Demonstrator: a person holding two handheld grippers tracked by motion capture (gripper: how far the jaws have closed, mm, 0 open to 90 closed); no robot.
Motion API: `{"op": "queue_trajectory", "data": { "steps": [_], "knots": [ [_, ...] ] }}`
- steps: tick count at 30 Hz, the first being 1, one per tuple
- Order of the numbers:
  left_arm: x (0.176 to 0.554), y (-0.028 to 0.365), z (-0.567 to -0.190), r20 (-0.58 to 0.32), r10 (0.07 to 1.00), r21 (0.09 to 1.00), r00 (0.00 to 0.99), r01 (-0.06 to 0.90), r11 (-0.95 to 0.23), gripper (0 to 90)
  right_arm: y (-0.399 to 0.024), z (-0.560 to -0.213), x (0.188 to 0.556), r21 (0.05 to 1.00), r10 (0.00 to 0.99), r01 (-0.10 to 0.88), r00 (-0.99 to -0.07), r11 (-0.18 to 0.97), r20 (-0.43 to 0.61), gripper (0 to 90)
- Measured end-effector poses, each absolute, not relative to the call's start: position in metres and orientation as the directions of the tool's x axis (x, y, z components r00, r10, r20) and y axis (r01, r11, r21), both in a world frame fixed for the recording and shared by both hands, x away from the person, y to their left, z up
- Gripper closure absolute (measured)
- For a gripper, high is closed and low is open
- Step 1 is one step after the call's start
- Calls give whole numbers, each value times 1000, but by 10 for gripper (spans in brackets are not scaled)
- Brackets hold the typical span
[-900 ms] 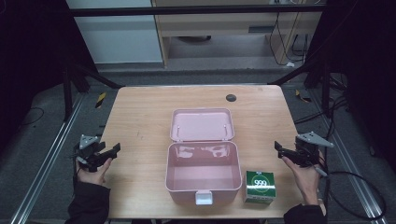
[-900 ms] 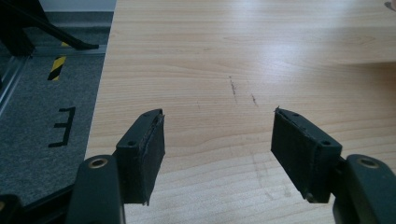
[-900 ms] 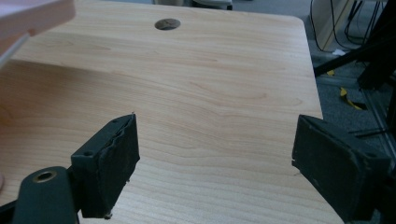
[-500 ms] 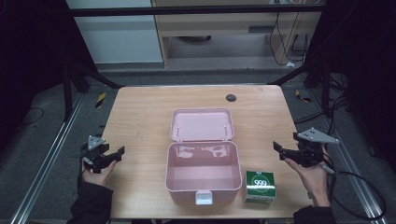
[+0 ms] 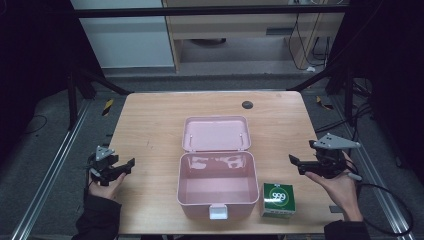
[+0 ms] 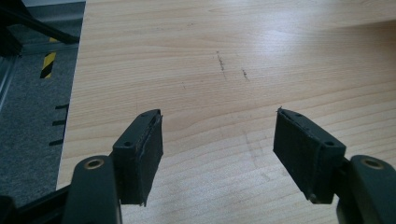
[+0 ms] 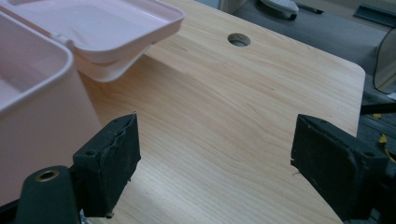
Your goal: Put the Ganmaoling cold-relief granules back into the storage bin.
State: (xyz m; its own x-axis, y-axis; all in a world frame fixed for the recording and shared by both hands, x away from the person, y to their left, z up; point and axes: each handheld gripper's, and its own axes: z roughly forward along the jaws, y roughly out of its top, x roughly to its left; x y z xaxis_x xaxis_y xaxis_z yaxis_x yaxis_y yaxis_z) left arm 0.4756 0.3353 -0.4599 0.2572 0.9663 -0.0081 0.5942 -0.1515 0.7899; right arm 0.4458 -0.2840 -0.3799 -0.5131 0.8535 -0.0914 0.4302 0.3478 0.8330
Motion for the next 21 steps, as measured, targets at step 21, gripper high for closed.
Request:
{"op": "queue_trajectory", "data": {
  "steps": [21],
  "knots": [
    [476, 335, -461, -4, 962, 783, 274, 599, -168, 325, -255, -344, 442, 718, 700, 391, -690, 576, -186, 100]
  ]
}}
